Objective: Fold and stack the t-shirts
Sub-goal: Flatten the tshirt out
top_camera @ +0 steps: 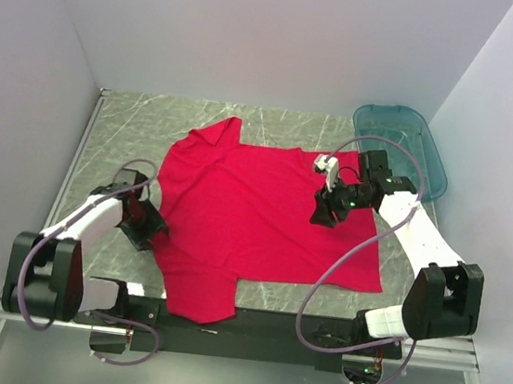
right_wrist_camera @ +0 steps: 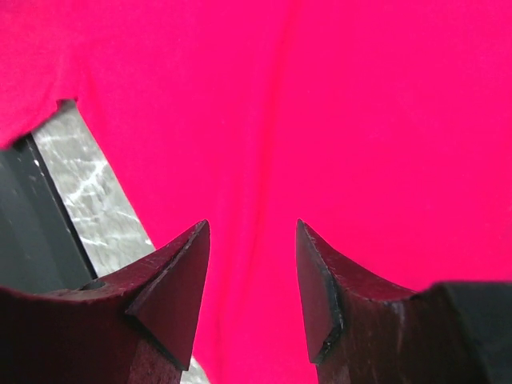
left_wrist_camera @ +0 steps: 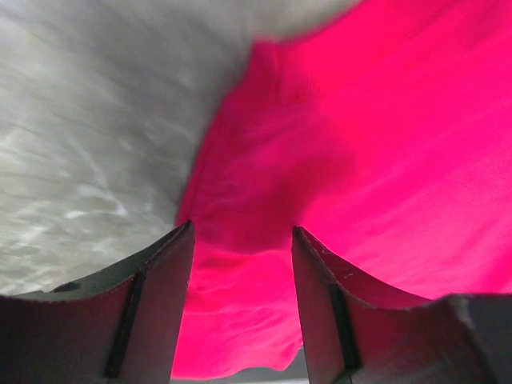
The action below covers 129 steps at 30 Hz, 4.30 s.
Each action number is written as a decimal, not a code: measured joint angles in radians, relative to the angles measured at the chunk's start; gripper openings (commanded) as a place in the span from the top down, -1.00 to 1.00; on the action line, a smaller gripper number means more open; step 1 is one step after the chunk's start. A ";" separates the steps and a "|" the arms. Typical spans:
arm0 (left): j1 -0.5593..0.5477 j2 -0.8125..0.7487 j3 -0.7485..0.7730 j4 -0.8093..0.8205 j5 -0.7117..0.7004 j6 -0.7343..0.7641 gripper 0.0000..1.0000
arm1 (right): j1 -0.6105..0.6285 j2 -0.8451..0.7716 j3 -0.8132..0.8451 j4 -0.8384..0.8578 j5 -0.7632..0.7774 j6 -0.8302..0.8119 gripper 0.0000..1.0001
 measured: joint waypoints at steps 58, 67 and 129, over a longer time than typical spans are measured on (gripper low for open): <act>0.072 0.654 0.584 0.576 0.359 -0.053 0.24 | -0.052 0.084 0.064 0.076 -0.039 0.125 -0.11; 0.045 0.790 0.764 0.529 0.271 -0.084 0.23 | -0.052 0.091 0.063 0.097 -0.023 0.138 -0.12; 0.005 0.965 0.929 0.432 0.198 -0.132 0.99 | -0.074 0.125 0.062 0.101 -0.002 0.142 -0.13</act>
